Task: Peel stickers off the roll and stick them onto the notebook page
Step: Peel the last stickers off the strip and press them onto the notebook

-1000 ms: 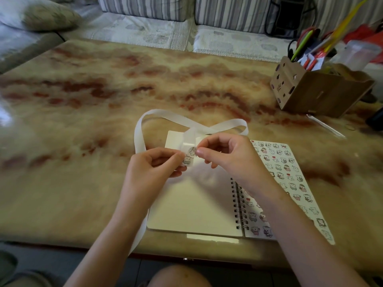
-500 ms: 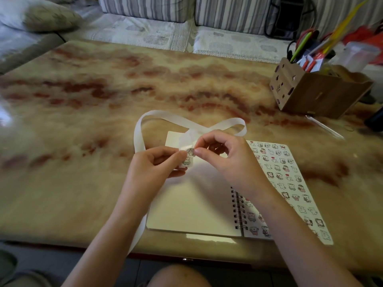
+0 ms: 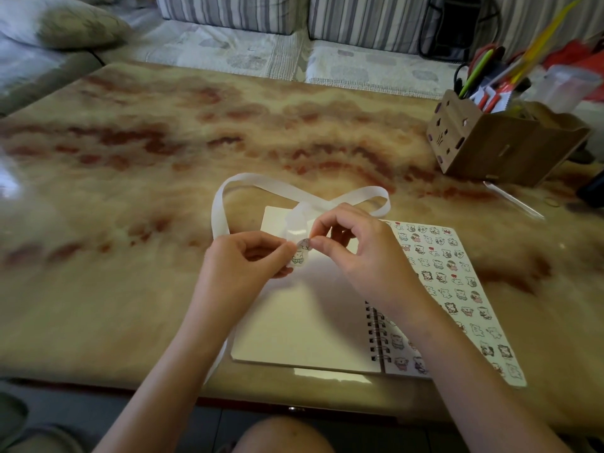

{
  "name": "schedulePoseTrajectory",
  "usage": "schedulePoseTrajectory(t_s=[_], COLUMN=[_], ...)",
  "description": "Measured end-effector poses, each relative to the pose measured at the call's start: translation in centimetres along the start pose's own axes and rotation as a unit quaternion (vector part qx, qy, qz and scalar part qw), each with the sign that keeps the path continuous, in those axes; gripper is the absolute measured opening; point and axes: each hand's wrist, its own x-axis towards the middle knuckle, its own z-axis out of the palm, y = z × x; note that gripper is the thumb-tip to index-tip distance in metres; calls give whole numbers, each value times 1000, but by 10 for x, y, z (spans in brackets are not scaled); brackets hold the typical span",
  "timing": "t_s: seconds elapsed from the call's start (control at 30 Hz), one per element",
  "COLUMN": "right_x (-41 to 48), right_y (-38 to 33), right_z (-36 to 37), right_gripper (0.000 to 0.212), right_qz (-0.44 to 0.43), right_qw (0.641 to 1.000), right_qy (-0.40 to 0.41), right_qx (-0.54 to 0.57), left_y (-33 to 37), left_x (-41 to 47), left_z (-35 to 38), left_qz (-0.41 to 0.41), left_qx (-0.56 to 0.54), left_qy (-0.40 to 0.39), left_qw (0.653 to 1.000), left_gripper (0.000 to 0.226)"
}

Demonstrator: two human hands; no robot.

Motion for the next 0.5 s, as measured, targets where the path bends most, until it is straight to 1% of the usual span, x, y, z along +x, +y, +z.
schedulePoseTrajectory(t_s=[0.1,0.17,0.27,0.37,0.43,0.5], right_x=[1,1,2,2,2,3], right_y=[-1,-2,-3,-2,-2,-3], right_z=[1,0,-2,-1,0,-1], right_gripper=[10,9,8,5,4,3], right_qz=[-21,-11,60,108,132,166], right_qw=[996,995,998,994,990,980], right_qy=[-19,-27,-9,5,8,7], right_qx=[-81,-96,-35,11,46,108], left_y=[0,0,1,4,3,-1], left_x=[-2,-2,-3,-7,-8,-8], left_z=[2,2,2,5,8,9], left_qz=[28,34,27,4,15,43], left_qx=[55,60,12,-57,-44,-10], left_qy=[16,14,-7,-37,-12,22], left_qw=[998,998,1000,998,999,999], left_gripper=[6,5,2,11,14,12])
